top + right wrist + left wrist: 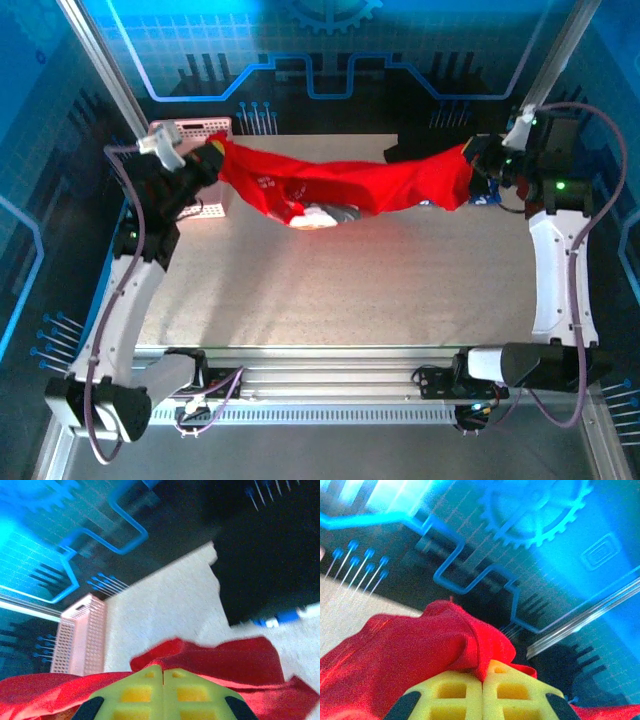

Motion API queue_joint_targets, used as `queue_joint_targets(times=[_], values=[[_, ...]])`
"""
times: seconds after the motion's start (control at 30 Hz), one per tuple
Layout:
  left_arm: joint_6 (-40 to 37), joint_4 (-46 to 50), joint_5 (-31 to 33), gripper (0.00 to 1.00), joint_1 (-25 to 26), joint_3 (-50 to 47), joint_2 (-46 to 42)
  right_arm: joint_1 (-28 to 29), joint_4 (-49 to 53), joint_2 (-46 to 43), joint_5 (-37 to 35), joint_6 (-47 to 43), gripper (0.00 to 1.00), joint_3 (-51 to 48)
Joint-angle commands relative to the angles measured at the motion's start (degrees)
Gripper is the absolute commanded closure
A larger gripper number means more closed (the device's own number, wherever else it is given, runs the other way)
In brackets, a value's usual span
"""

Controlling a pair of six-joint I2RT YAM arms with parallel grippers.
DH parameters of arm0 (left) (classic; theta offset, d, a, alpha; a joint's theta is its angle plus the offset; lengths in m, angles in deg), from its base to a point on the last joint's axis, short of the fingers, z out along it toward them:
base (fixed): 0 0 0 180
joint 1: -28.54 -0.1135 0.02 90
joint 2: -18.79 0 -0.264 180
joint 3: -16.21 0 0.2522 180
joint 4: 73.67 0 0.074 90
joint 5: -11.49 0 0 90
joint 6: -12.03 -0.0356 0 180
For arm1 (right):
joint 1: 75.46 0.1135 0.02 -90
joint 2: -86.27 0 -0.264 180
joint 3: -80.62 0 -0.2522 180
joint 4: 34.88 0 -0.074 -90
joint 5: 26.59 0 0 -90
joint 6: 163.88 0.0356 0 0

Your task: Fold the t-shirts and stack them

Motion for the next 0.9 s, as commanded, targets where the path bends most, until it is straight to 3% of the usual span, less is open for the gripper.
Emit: queue_joint_targets(times=[0.0,0.23,0.37,0.57,0.7,0.77,0.87], values=[[-3.63,-6.39,-4.33,0.94,-0.80,8.79,8.98,-1.71,-0.35,7.17,6.43,-1.49,1.00,6.94],[0.52,-18.59,-10.57,0.93,-2.16,23.79,24.21,-3.50,-6.35,20.16,11.28,-0.73,1.00,22.55],[1.19,-22.09,-11.75,0.92,-2.33,22.22,24.30,-4.00,-4.51,19.98,11.40,-4.10,1.00,23.72],[3.61,-25.50,-11.34,0.85,-2.51,2.82,15.49,-3.77,-6.82,9.19,14.17,-7.46,1.00,6.41],[4.42,-20.55,-7.33,0.86,-2.34,-12.07,9.80,-1.54,-6.53,0.46,18.22,-8.64,1.00,-9.37],[4.53,-18.94,-4.98,0.86,-2.34,-18.27,8.34,2.63,-4.02,-1.81,18.10,-9.86,1.00,-14.48],[3.72,-16.94,-1.38,0.85,-2.33,-25.19,7.82,14.78,-1.24,-2.34,14.61,-10.88,1.00,-19.98]])
